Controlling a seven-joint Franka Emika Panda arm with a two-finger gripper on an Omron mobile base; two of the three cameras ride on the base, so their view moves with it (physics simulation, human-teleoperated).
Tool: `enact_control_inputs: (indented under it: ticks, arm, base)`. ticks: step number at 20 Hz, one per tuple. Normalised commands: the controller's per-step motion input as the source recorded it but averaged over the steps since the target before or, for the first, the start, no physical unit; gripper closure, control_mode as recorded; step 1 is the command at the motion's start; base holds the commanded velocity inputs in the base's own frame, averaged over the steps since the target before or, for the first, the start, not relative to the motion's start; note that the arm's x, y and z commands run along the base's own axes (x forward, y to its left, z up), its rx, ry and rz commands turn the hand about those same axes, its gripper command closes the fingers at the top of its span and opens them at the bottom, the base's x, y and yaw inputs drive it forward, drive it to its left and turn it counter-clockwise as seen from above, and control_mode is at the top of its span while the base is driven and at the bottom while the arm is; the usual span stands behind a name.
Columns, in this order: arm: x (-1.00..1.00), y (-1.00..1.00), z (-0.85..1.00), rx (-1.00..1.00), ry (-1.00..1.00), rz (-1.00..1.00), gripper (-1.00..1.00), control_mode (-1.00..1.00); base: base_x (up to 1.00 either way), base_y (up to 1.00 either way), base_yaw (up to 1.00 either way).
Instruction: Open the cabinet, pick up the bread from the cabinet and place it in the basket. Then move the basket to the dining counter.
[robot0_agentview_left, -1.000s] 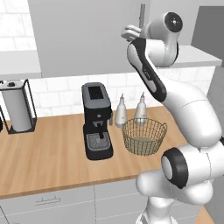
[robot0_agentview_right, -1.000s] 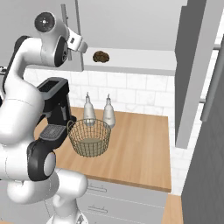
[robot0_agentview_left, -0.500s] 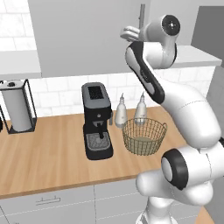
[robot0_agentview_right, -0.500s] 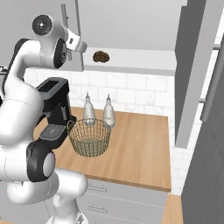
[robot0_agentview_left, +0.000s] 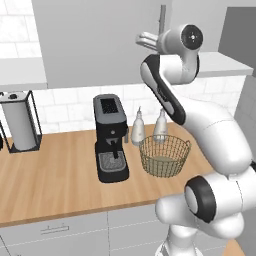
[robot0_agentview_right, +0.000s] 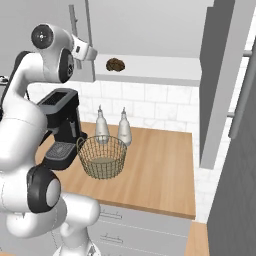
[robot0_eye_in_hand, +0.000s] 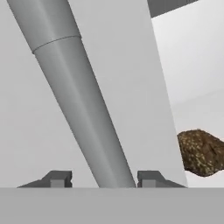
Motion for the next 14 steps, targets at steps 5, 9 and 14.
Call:
enact_control_inputs:
  ticks: [5, 9, 14]
  arm:
    - [-0.96, 0.12, 0.09, 0.0, 0.01, -0.06, 1.0, -1.0]
    - [-1.0, 0.31, 0.33, 0.0, 0.02, -0.1, 1.0, -1.0]
    - [-1.0, 0.57, 0.26, 0.0, 0.0, -0.12, 1.0, -1.0]
  base:
    - [0.0, 0.0, 0.0]
    - [0.0, 0.0, 0.0]
    - [0.0, 0.0, 0.0]
